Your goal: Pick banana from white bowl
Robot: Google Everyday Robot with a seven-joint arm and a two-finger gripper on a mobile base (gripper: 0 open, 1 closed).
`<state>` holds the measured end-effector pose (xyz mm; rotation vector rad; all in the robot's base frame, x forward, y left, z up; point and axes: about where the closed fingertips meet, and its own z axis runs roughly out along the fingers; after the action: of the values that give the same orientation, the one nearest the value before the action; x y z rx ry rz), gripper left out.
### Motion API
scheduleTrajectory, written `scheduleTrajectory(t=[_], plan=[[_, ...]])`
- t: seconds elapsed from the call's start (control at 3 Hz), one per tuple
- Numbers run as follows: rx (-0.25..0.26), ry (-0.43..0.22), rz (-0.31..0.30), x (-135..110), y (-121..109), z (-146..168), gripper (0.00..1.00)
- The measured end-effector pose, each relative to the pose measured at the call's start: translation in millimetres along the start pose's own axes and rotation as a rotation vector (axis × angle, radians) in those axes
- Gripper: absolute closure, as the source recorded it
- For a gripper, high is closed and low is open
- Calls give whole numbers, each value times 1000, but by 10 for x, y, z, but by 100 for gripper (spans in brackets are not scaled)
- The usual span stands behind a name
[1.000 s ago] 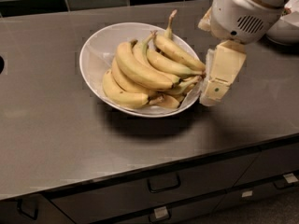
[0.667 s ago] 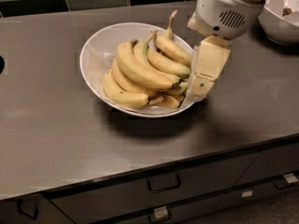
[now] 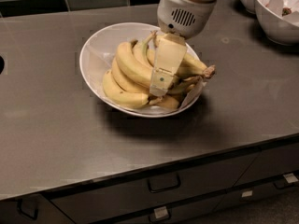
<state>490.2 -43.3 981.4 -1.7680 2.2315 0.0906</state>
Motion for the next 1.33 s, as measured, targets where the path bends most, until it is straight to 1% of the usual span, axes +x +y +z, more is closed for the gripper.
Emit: scheduleTrajectory(t=[0.33, 0.67, 1.0, 1.33], plan=[[16, -11, -7, -66, -5, -8, 0], [13, -2, -19, -160, -4, 64, 0], [16, 4, -9, -207, -7, 114, 0], [36, 11, 22, -221, -5, 121, 16]])
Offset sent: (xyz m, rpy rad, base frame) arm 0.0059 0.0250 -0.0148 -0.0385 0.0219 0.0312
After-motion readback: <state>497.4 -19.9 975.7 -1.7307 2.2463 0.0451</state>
